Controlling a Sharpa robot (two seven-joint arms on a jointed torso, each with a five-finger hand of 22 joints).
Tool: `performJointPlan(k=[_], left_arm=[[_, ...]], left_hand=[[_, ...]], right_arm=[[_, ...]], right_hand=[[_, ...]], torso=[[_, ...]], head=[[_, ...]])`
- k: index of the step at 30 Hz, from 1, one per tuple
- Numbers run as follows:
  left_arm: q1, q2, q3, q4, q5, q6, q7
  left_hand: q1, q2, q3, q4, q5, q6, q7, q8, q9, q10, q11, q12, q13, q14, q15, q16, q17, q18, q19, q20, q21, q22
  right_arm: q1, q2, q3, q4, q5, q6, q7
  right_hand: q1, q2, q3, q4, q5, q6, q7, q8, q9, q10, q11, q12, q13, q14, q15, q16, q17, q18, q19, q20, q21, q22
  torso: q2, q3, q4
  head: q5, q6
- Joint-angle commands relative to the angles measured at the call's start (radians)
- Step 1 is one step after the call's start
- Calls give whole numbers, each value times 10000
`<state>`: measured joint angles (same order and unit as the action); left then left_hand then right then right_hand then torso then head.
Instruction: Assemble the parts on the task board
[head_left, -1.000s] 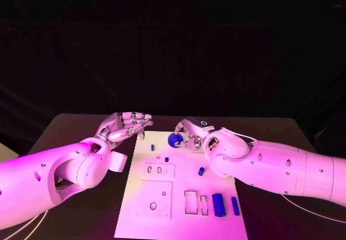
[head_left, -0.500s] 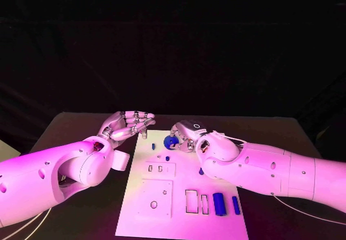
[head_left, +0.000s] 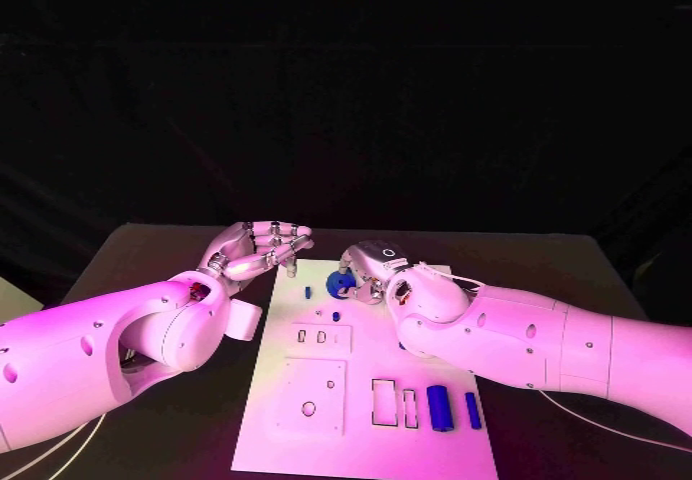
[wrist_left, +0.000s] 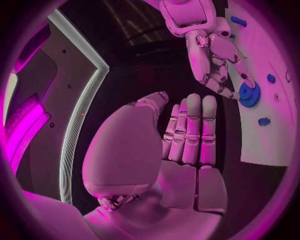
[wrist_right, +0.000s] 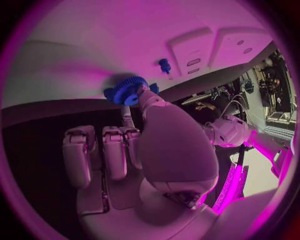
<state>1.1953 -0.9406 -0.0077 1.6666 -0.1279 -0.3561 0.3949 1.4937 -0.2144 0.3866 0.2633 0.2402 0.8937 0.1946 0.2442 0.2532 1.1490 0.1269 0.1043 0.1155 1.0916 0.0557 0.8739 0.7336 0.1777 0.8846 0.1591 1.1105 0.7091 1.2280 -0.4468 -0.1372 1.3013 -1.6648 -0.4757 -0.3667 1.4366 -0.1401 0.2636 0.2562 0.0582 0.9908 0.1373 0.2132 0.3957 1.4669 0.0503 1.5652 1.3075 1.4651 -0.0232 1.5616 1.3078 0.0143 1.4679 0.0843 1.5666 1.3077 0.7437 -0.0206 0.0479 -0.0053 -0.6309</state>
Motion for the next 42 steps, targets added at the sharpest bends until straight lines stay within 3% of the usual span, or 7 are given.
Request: performJointPlan(k=[1, 14, 17, 21, 24, 28, 42], left_arm=[[11, 22, 8, 13, -12, 179, 38], [12, 10, 8, 7, -12, 181, 8], [12, 5, 8, 8, -12, 176, 4], [12, 2, 8, 9, -12, 171, 1], [12, -2, 8, 10, -11, 169, -1], [12, -10, 8, 13, -7, 169, -10], [12, -5, 8, -1, 28, 197, -12]], left_hand=[[52, -38, 49, 6, -55, -80, 17, 52, 8, -92, 11, 56, 8, -49, 9, 68, -9, -18, -72, -3, 35, 9], [52, -38, 49, 6, -55, -80, 17, 52, 8, -92, 11, 56, 8, -49, 9, 68, -9, -18, -72, -3, 35, 9], [52, -38, 49, 6, -55, -80, 17, 52, 8, -92, 11, 56, 8, -49, 9, 68, -9, -18, -72, -3, 35, 9], [39, -45, 64, 4, -58, -93, 21, 53, 18, -106, 15, 60, 13, -58, 13, 80, -15, -18, -86, 1, 53, 19], [33, -48, 65, 6, -59, -99, 24, 51, 20, -111, 18, 60, 14, -60, 14, 82, -16, -16, -98, 2, 51, 10], [33, -48, 65, 6, -59, -99, 24, 51, 20, -111, 18, 60, 14, -60, 14, 82, -16, -16, -98, 2, 51, 10], [188, 24, 300, -137, -33, -206, 76, 32, 61, -211, 52, 72, 35, -124, 33, 122, -58, -9, -166, 21, 135, 47]], right_arm=[[-26, 66, -6, -81, -160, 138, 52], [-60, 138, -20, -224, -9, 219, 107], [-62, 154, -21, -262, 69, 275, 129], [-63, 169, -22, -287, 229, 395, 203], [-63, 167, -23, -299, 407, 516, 309], [-63, 139, -24, -291, 621, 644, 455], [-67, -6, -27, -346, 843, 770, 446]], right_hand=[[-19, -126, 55, 0, 27, 147, -130, -19, -16, 1039, -57, 56, 2633, 1018, -54, 36, 2442, -143, 1029, -61, 42, 2631], [-583, -466, 16, 268, 22, 3, -41, -176, -124, 986, 24, -17, 2576, 1014, 32, 32, 2426, -143, 1029, 11, 42, 2631], [-829, -631, -137, 326, 28, -384, 56, -412, -229, 853, 103, -194, 2441, 1017, 115, 37, 2443, -143, 1029, 73, 42, 2631], [-1158, -686, -370, 341, 30, -720, 187, -651, -325, 783, 226, -283, 2377, 1027, 230, 51, 2490, -143, 1029, 178, 42, 2631], [-1855, -532, -648, 377, 45, -698, 215, -708, -346, 778, 270, -287, 2377, 1031, 283, 57, 2510, -143, 1029, 244, 42, 2631], [-3321, -134, -783, 393, 57, -528, 190, -717, -351, 844, 249, -200, 2444, 1054, 275, 87, 2613, -143, 1029, 257, 42, 2631], [-3409, 146, -602, 370, 37, -339, 124, -647, -325, 930, 196, -90, 2525, 1057, 230, 92, 2629, -143, 1029, 225, 42, 2631]], torso=[[2, 1, -14], [-5, -2, -30], [-2, -2, -34], [-7, -1, -26], [-5, 1, -20], [-4, -2, -24], [-4, 7, -18]], head=[[19, -6], [33, -18], [26, -7], [25, 2], [19, 8], [18, 7], [-10, 42]])
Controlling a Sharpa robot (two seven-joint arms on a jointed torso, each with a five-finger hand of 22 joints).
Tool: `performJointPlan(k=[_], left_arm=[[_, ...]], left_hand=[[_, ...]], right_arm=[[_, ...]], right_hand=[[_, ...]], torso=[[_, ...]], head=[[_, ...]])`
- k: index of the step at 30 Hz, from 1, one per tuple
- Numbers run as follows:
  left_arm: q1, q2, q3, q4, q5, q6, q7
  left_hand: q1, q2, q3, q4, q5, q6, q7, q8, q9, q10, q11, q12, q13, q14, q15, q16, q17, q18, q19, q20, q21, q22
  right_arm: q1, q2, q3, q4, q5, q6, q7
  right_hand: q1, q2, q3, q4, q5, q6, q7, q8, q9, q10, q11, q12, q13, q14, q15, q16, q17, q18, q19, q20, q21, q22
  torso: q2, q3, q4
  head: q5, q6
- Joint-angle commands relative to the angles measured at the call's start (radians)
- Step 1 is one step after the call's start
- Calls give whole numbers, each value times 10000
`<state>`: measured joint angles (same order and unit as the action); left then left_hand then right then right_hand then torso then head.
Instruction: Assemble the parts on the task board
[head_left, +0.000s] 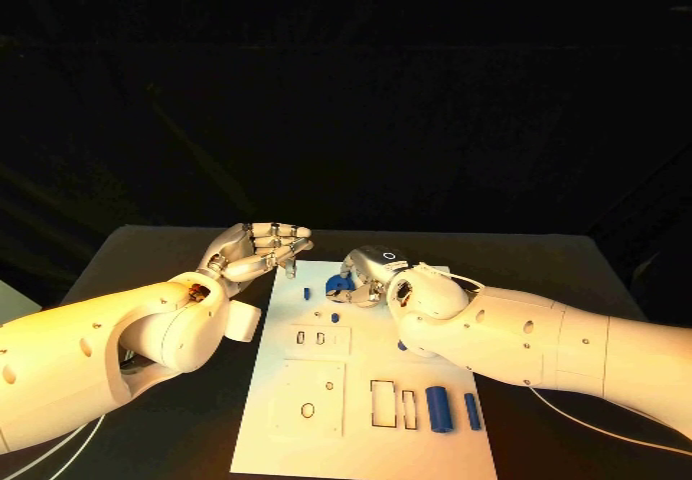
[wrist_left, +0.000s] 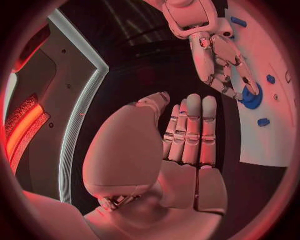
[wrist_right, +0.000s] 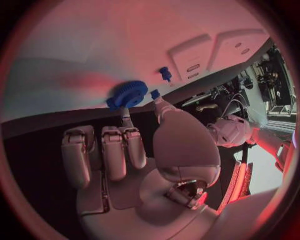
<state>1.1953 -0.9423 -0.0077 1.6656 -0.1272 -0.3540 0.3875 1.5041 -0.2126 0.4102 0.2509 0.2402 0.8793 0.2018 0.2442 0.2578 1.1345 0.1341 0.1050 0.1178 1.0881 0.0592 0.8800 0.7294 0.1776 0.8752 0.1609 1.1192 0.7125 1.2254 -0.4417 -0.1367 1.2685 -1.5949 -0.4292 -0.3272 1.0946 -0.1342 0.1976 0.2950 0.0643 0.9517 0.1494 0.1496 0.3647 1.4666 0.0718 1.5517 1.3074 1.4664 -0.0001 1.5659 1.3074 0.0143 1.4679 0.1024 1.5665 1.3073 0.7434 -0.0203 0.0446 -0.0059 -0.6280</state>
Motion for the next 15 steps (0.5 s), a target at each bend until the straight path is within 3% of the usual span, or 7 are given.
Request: performJointPlan(k=[1, 8, 15], left_arm=[[11, 10, 8, 7, 21, 174, 64], [11, -20, 8, -1, 17, 129, 75], [11, -57, 7, -12, 11, 98, 73]], left_hand=[[89, 9, 72, -18, -33, -63, 5, 33, 16, -68, -20, 66, 12, -91, -3, 62, -17, -7, -75, 2, 50, 13], [104, 12, 102, -37, -34, -68, 7, 34, 23, -74, -18, 70, 15, -97, -2, 67, -22, -8, -76, 4, 65, 25], [104, 12, 102, -37, -34, -68, 7, 34, 23, -74, -18, 70, 15, -97, -2, 67, -22, -8, -76, 4, 65, 25]], right_arm=[[-41, -81, -32, -12, 145, 286, 36], [-54, -365, -32, 181, 126, 80, 2], [-59, -1053, -7, 818, 77, -745, 87]], right_hand=[[11, 88, 60, -20, -25, 53, 3, -11, -15, 937, -19, 52, 2532, 1044, -1, 49, 2634, -143, 1029, 43, 43, 2635], [31, 100, 82, -39, -25, 72, -6, -3, -13, 954, -28, 74, 2548, 1044, -6, 49, 2634, -143, 1029, 38, 43, 2635], [145, 103, 169, -65, -26, 120, -30, 13, -8, 974, -52, 100, 2567, 1044, -29, 49, 2634, -143, 1029, 18, 43, 2635]], torso=[[-3, 4, 16], [-1, 9, -5], [-8, 15, -14]], head=[[-1, 7], [41, -30], [37, -14]])
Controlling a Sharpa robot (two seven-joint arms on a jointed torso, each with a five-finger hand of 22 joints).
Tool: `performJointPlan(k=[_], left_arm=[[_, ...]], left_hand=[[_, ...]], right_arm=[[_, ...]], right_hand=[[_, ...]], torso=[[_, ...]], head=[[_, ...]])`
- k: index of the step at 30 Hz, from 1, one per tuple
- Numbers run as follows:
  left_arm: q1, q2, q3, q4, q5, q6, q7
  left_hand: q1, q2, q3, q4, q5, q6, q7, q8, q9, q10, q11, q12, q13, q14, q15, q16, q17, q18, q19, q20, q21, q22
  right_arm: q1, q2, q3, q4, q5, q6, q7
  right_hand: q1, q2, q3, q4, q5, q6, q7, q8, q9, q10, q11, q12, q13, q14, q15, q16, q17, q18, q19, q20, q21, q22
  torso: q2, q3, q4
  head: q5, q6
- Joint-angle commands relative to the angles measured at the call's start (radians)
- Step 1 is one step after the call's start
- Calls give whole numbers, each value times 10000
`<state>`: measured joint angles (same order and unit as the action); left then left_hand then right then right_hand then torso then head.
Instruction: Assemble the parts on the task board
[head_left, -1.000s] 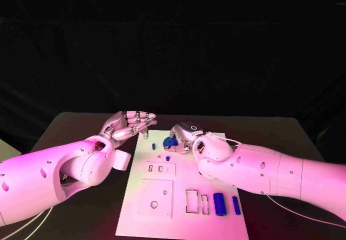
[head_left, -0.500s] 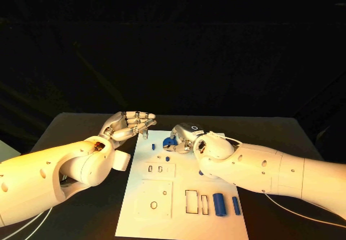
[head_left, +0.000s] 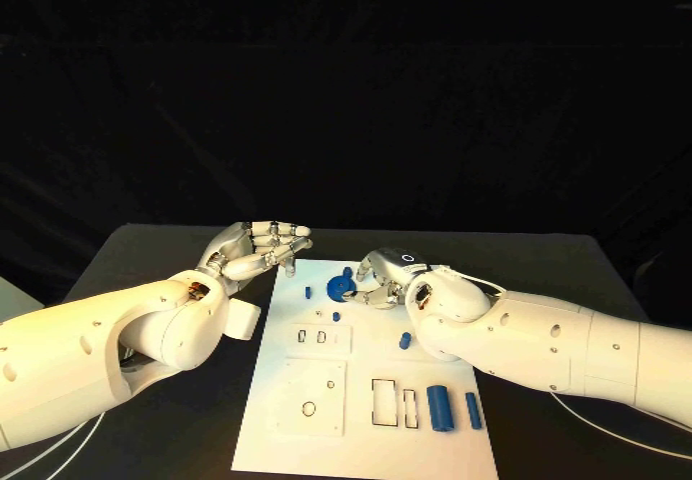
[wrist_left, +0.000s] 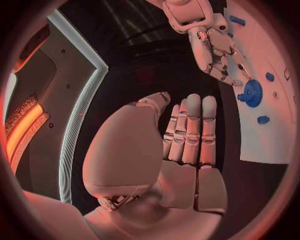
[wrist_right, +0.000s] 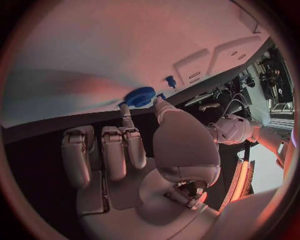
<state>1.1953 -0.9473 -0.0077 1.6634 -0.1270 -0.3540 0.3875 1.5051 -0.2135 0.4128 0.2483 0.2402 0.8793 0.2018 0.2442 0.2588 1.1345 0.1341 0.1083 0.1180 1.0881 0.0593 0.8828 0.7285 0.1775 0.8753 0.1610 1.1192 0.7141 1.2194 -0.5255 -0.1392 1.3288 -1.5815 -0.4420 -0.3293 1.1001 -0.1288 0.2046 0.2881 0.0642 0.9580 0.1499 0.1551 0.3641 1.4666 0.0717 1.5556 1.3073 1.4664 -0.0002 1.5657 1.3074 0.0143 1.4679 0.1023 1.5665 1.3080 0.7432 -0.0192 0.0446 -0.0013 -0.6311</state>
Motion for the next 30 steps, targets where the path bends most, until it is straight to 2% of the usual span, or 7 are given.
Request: performJointPlan(k=[1, 7, 12, 16, 20, 25, 30], left_arm=[[11, -15, 7, 7, 9, 93, 73], [10, -17, 7, -8, 7, 81, 79], [10, 5, 6, -29, 8, 98, 90], [8, 44, 4, -51, 8, 119, 99], [6, 89, 2, -81, 9, 143, 98], [4, 115, -1, -106, 8, 159, 91], [2, 132, -3, -133, 7, 170, 85]], left_hand=[[94, 22, 76, -10, -34, -68, 7, 35, 13, -74, -19, 37, 14, -97, -2, 39, -14, -7, -77, 3, 66, 9], [96, 22, 88, -16, -34, -70, 9, 35, 16, -76, -17, 39, 15, -99, -1, 42, -16, -10, -69, 4, 78, 24], [93, 22, 96, -18, -36, -70, 10, 37, 18, -76, -16, 42, 17, -101, 1, 44, -18, -11, -68, 4, 84, 31], [83, 15, 106, -21, -41, -62, 5, 45, 26, -69, -18, 52, 22, -115, 4, 42, -23, -2, -116, 6, 65, -13], [83, 15, 106, -21, -41, -62, 5, 45, 26, -69, -18, 52, 22, -115, 4, 42, -23, -2, -116, 6, 65, -13], [73, -4, 118, -31, -47, -50, -6, 57, 36, -59, -23, 65, 28, -129, 4, 42, -30, -6, -114, 8, 81, 8], [73, -4, 118, -31, -47, -50, -6, 57, 36, -59, -23, 65, 28, -129, 4, 42, -30, -6, -114, 8, 81, 8]], right_arm=[[9, -377, 34, 351, -41, -772, 151], [204, -1646, 144, 1263, 980, -1420, 1233], [437, -2588, 169, 1495, 2825, -979, 2668], [527, -3287, 172, 1392, 4142, -360, 3607], [484, -3766, 160, 1140, 4698, 175, 4197], [288, -3996, 145, 833, 4817, 506, 4475], [74, -3977, 139, 598, 4758, 627, 4505]], right_hand=[[122, 48, 123, 0, -24, 62, -39, -40, -2, 976, -55, 63, 2570, 1044, -34, 51, 2634, -143, 1029, 14, 43, 2628], [651, -133, 366, -98, -27, 118, -59, -41, -7, 945, -76, 18, 2538, 1031, -76, 35, 2577, -143, 1029, -29, 43, 2628], [2165, -462, 831, -793, -36, 53, -8, -123, -50, 797, -31, -189, 2394, 998, -145, -10, 2433, -125, 989, -90, -19, 2576], [2835, -757, 947, -1210, -41, 2, 39, -198, -96, 774, 6, -220, 2376, 1036, -110, 40, 2599, -132, 1005, -74, 6, 2598], [3072, -929, 892, -1367, -43, -22, 44, -236, -119, 776, 14, -217, 2379, 1044, -100, 51, 2634, -143, 1029, -61, 43, 2628], [3221, -1007, 858, -1466, -41, -56, 37, -268, -135, 774, 10, -219, 2378, 1044, -101, 51, 2634, -143, 1029, -60, 43, 2628], [3257, -1025, 847, -1490, -41, -84, 40, -288, -144, 769, 7, -226, 2374, 1044, -93, 51, 2634, -143, 1029, -58, 43, 2628]], torso=[[-12, 4, -30], [-42, 14, -87], [-71, 33, -167], [-95, 63, -225], [-105, 133, -280], [-103, 192, -294], [-81, 222, -287]], head=[[-7, 18], [-55, 37], [-58, 76], [-92, 81], [-141, 41], [-156, 11], [-120, -18]])
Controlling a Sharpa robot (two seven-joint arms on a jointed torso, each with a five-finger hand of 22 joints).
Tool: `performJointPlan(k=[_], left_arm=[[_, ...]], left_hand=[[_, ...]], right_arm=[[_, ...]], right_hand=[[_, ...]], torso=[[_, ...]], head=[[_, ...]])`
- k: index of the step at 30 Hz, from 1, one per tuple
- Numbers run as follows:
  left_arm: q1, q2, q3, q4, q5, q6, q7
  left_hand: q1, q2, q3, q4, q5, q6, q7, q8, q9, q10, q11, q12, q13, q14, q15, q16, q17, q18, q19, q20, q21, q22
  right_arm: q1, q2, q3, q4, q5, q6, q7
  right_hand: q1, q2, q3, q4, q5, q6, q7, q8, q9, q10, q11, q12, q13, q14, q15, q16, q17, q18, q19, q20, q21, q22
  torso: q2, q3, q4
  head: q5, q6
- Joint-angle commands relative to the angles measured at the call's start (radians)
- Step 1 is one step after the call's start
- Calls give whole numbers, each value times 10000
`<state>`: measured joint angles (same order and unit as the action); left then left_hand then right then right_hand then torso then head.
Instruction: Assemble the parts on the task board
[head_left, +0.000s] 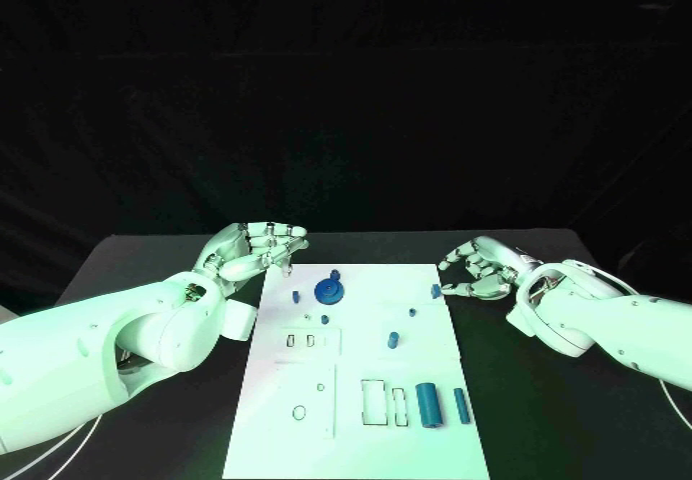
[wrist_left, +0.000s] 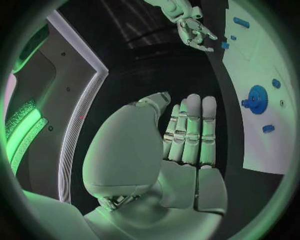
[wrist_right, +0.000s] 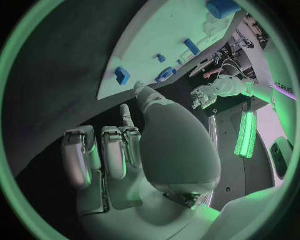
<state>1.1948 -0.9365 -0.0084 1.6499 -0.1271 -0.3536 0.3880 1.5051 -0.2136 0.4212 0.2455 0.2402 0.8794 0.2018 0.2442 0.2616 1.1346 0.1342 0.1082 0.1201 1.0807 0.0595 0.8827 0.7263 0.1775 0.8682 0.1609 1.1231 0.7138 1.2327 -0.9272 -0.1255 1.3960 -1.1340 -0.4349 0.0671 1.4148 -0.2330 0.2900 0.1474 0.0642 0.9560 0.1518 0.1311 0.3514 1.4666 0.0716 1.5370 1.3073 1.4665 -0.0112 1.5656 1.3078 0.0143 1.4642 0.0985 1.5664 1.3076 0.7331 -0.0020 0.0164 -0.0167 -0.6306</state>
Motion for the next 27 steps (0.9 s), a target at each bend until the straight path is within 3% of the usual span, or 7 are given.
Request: performJointPlan(k=[1, 2, 6, 8, 9, 16, 27], left_arm=[[6, 26, 4, -4, 8, 168, 78], [6, 30, 3, -11, 8, 169, 77], [5, 34, 2, -26, 7, 173, 73], [4, 32, 1, -31, 6, 172, 71], [4, 32, 1, -34, 6, 172, 69], [4, 23, -1, -44, 3, 174, 59], [3, 12, -2, -50, -5, 192, 19]], left_hand=[[73, -3, 34, -2, -47, -51, -5, 57, 8, -60, -23, 66, 6, -55, 2, 43, -8, -6, -44, 9, 42, 12], [73, -3, 34, -2, -47, -51, -5, 57, 8, -60, -23, 66, 6, -55, 2, 43, -8, -6, -44, 9, 42, 12], [73, -3, 34, -2, -47, -51, -5, 57, 8, -60, -23, 66, 6, -55, 2, 43, -8, -6, -44, 9, 42, 12], [73, -3, 34, -2, -47, -51, -5, 57, 8, -60, -23, 66, 6, -55, 2, 43, -8, -6, -44, 9, 42, 12], [73, -3, 34, -2, -47, -51, -5, 57, 8, -60, -23, 66, 6, -55, 2, 43, -8, -6, -44, 9, 42, 12], [65, -27, 45, -15, -51, -50, -8, 63, 17, -59, -25, 74, 11, -62, -1, 48, -13, -11, -30, 10, 66, 46], [59, -30, 50, -16, -51, -51, -7, 64, 20, -61, -25, 76, 12, -63, -1, 51, -15, -10, -36, 11, 68, 44]], right_arm=[[-95, 67, 3, -131, 261, 569, 523], [-124, 93, 2, -178, 243, 575, 502], [-236, 238, 1, -403, 168, 513, 357], [-268, 312, 1, -500, 125, 470, 276], [-282, 351, 1, -551, 106, 443, 234], [-332, 566, 2, -774, 45, 246, 52], [-391, 812, 2, -966, 82, 324, 1]], right_hand=[[110, 17, -7, -83, -41, -64, 21, -48, -17, 769, 8, -40, 2374, 1043, 17, 52, 2630, -143, 1066, -20, 44, 2632], [118, 13, -10, -89, -41, -73, 22, -54, -20, 766, 7, -45, 2371, 1043, 21, 52, 2630, -143, 1066, -18, 44, 2632], [105, -2, -38, -83, -44, -106, 31, -77, -29, 763, 10, -48, 2369, 1043, 39, 52, 2630, -143, 1066, -10, 44, 2632], [99, -6, -50, -80, -44, -122, 35, -87, -33, 758, 12, -55, 2365, 1043, 47, 52, 2630, -143, 1066, -6, 44, 2632], [95, -6, -55, -77, -44, -125, 37, -90, -34, 760, 13, -52, 2366, 1043, 51, 52, 2630, -143, 1066, -4, 44, 2632], [70, 47, -66, -45, -40, -118, 53, -93, -36, 788, 23, -13, 2393, 1043, 79, 52, 2630, -143, 1066, 15, 44, 2632], [86, 460, 175, 47, -35, 229, 13, 38, -7, 893, 15, 129, 2491, 1043, 26, 52, 2630, -143, 1066, 15, 44, 2632]], torso=[[25, 64, -4], [23, 52, 2], [47, 79, 27], [53, 75, 35], [45, 64, 26], [70, 82, 30], [54, 78, 28]], head=[[43, -25], [42, -34], [40, -41], [53, -52], [58, -65], [65, -93], [80, -154]])
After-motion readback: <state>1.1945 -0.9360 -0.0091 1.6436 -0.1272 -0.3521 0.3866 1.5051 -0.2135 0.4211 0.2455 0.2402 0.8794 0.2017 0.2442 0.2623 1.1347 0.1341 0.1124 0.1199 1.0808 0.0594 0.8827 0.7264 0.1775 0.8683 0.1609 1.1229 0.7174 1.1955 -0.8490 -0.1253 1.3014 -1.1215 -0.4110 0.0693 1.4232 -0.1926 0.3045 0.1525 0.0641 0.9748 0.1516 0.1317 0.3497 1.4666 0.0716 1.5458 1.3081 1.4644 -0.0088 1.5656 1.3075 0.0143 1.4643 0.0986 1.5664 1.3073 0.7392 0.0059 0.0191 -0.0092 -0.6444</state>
